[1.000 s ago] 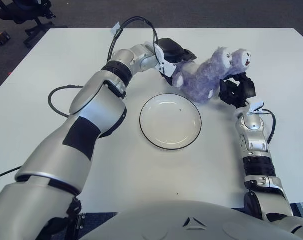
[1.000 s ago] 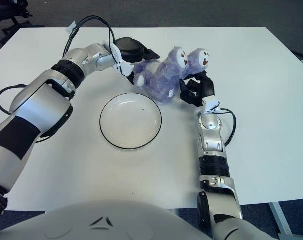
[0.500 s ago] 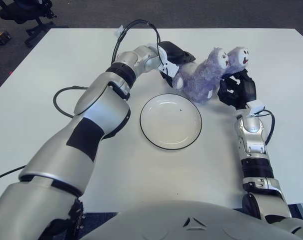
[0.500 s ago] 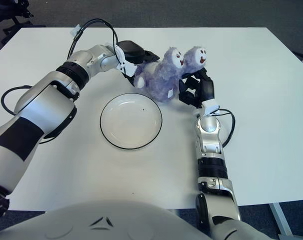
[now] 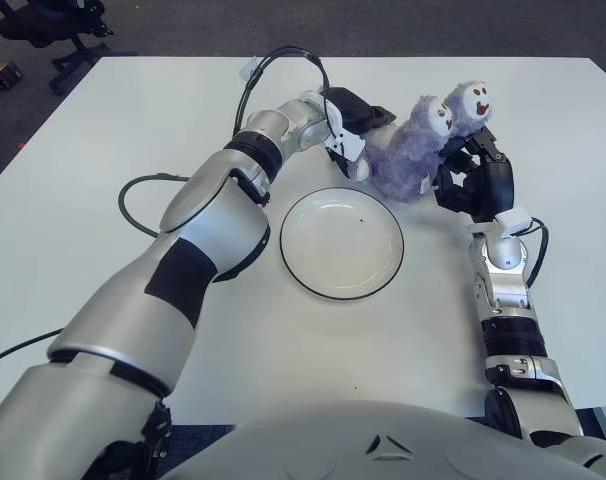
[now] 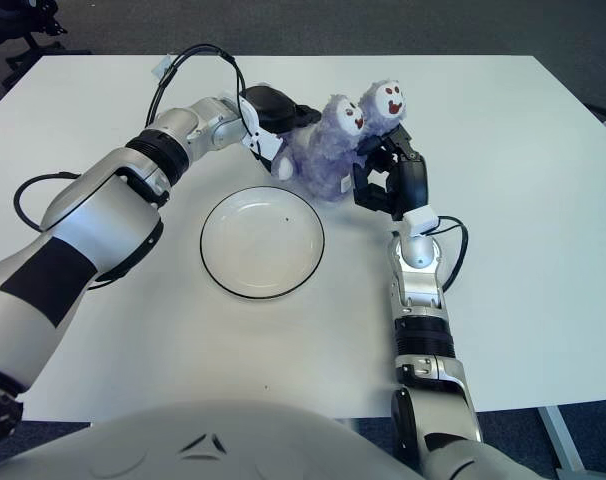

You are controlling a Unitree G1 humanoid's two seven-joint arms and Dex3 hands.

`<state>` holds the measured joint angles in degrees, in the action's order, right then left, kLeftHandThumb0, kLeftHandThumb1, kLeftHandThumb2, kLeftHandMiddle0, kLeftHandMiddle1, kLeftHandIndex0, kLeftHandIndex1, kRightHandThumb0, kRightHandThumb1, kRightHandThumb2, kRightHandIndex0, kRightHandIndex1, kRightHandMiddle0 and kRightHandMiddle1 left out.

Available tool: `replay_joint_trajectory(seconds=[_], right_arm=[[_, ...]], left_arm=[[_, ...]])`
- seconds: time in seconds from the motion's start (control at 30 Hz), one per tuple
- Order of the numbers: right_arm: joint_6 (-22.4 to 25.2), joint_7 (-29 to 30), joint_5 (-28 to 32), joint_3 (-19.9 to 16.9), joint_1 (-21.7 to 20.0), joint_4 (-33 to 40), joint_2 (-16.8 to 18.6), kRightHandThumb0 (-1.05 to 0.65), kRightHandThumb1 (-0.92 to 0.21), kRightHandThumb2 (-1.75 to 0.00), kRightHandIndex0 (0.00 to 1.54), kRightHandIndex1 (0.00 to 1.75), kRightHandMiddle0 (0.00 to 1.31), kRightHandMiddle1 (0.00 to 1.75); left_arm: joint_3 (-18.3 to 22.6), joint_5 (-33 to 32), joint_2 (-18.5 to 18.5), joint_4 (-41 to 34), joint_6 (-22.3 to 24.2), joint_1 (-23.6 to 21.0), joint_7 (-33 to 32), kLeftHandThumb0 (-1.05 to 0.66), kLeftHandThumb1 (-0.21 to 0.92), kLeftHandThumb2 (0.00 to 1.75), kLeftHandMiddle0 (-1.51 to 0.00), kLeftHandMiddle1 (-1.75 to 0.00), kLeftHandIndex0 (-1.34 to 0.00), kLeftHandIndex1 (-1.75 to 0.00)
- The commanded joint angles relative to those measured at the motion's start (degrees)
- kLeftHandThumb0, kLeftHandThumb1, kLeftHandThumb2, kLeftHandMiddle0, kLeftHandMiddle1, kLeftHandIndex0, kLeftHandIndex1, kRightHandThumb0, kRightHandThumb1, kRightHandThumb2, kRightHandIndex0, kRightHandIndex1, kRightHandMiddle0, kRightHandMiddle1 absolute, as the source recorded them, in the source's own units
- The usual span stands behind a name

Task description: Put the doll into the plate.

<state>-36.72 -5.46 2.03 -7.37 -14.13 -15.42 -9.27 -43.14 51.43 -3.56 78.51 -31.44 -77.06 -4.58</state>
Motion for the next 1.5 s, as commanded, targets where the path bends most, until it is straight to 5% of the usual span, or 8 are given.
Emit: replay_joint_trajectory(seconds=[0.0,0.27,0.53,0.67,0.77,1.07,1.23,1.47], right_arm=[[-2.0,-0.8,1.4,0.2,1.2,-1.7,0.7,-0.39,-0.63,-0.91,0.88,1.75,0.38,1.75],[-3.2,-1.4,1.8,0.5,1.5,-1.0,0.9,-0.39,-0.59,-0.96,0.9,1.75,0.41,1.75],[-3.2,-1.6,2.1,0.7,1.9,0.0,1.0,-0.4,-0.57,-0.99,0.91,1.75,0.42,1.75],[-3.5,-1.8,2.3,0.6,1.6,-0.3,0.9,-0.4,-0.56,-1.0,0.92,1.75,0.43,1.75],[-3.5,-1.8,2.3,0.5,1.5,-0.4,0.9,-0.4,-0.55,-1.01,0.92,1.75,0.43,1.75],[-4.1,-2.3,2.8,0.2,1.0,-1.3,0.7,-0.4,-0.54,-1.02,0.92,1.75,0.44,1.75],[-4.4,-2.6,3.1,0.1,0.9,-1.6,0.7,-0.4,-0.54,-1.03,0.93,1.75,0.44,1.75],[-4.6,-2.8,3.2,0.0,0.8,-1.9,0.7,-0.41,-0.54,-1.03,0.93,1.75,0.44,1.75]], left_arm=[[-1.0,1.1,0.0,0.3,0.6,1.0,-1.3,-0.55,0.81,0.0,-0.26,0.0,-0.25,-0.03],[-2.4,2.2,0.6,0.5,2.3,2.5,-3.2,-0.52,0.8,0.0,-0.18,0.0,-0.24,-0.01],[-3.8,3.2,1.0,0.6,4.0,3.6,-7.4,-0.26,0.81,0.0,-0.49,-0.12,-0.47,-0.1],[-4.9,4.4,1.3,0.6,6.0,3.7,-10.3,-0.13,0.85,0.0,-0.32,-0.99,-0.39,-0.7],[-5.3,4.8,1.4,0.7,6.8,3.7,-11.5,0.19,0.9,0.15,-0.44,-1.28,-0.3,-1.06],[-4.9,4.7,1.5,0.8,8.9,4.4,-15.6,0.36,0.78,0.47,-0.51,-1.47,-0.25,-1.68],[-4.4,4.2,0.9,0.8,8.3,4.8,-17.4,0.4,0.57,0.9,-0.49,-1.65,-0.46,-1.74],[-2.6,2.5,0.7,0.8,7.8,5.3,-17.1,0.42,0.48,1.08,-0.48,-1.74,-0.55,-1.75]])
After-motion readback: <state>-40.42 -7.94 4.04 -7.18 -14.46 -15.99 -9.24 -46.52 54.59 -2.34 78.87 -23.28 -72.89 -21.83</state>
